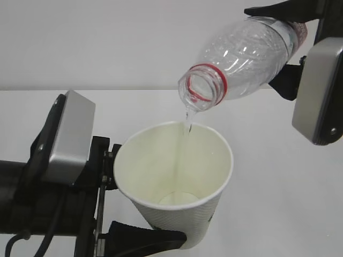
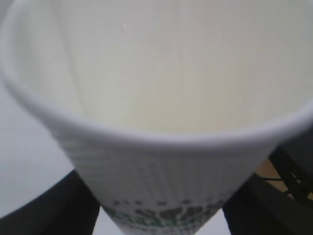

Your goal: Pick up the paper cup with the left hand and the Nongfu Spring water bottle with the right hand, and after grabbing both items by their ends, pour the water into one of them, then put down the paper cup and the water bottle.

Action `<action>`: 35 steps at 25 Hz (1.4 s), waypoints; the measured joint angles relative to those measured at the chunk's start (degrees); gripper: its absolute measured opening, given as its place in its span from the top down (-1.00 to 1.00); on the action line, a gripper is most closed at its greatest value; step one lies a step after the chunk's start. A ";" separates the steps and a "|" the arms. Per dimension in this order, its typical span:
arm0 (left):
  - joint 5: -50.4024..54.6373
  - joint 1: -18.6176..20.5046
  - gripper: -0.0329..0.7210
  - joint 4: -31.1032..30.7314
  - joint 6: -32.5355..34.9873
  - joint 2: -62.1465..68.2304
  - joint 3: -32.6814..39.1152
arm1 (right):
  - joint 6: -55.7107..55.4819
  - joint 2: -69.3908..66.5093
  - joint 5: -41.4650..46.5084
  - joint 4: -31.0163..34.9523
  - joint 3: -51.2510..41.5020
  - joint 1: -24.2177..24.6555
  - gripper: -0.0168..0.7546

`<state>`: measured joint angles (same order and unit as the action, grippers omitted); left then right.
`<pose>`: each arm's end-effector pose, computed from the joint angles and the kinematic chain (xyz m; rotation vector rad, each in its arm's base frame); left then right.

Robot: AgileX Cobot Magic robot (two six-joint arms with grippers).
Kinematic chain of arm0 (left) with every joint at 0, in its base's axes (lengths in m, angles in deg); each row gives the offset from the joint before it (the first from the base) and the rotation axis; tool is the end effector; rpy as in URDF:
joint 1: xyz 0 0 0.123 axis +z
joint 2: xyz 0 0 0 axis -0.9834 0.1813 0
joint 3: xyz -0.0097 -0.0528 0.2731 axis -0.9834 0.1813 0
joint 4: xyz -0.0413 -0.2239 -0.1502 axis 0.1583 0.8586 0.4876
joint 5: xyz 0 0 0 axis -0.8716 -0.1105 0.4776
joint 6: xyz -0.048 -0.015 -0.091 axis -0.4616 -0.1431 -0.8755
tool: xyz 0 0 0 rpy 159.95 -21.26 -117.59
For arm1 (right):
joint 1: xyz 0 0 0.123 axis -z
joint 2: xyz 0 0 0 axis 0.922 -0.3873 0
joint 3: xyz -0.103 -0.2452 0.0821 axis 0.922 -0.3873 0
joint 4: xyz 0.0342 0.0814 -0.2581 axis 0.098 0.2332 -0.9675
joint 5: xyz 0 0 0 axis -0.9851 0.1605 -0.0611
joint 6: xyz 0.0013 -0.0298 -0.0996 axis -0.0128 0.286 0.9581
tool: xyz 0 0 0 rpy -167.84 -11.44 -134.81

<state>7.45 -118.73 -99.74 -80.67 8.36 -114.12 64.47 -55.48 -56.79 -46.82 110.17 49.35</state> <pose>0.1645 -0.2195 0.1900 1.3347 1.4930 -0.9220 0.2482 0.1222 0.2996 -1.5373 0.7717 -0.5891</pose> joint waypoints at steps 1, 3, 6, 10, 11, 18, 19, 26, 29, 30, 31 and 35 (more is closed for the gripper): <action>0.00 0.00 -0.49 0.00 0.00 0.00 0.00 | 0.09 0.00 0.00 0.00 0.00 0.00 -0.26; 0.00 0.00 -0.49 0.00 0.00 0.00 0.00 | 0.09 0.00 0.00 0.00 0.00 0.00 -0.26; 0.00 0.00 -0.49 0.00 0.00 0.00 0.00 | 0.22 0.00 0.00 0.00 0.00 0.00 -0.26; 0.00 0.00 -0.49 0.00 0.00 0.00 0.00 | 0.22 0.00 -0.39 -0.10 0.00 0.00 -0.26; 0.00 0.00 -0.49 0.00 0.00 0.00 0.00 | 0.22 0.00 -0.62 -0.10 0.00 0.00 -0.26; 0.00 0.00 -0.49 0.00 0.00 0.00 0.00 | 0.26 0.00 -1.09 -0.10 0.00 0.00 -0.26; 0.00 0.00 -0.49 0.00 0.00 0.00 0.00 | 0.26 0.00 -1.09 -0.10 0.00 0.00 -0.26; 0.00 0.00 -0.49 0.00 0.00 0.00 0.00 | 0.26 0.00 -1.18 -0.10 0.00 0.00 -0.26; 0.00 0.00 -0.49 0.00 0.00 0.00 0.00 | 0.35 0.00 -1.18 -0.10 0.00 0.00 -0.26; 0.00 0.00 -0.49 0.00 0.00 0.00 0.00 | 0.35 0.00 -1.18 -0.10 0.00 0.00 -0.26; 0.00 0.00 -0.49 0.00 0.00 0.00 0.00 | 0.35 0.00 -1.18 -0.10 0.00 0.00 -0.26; 0.00 0.00 -0.49 0.00 0.00 0.00 0.00 | 0.39 0.00 -1.18 -0.10 0.00 0.00 -0.26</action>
<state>7.45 -118.73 -99.74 -80.67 8.36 -114.12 64.86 -55.48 -57.97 -46.92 110.17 49.35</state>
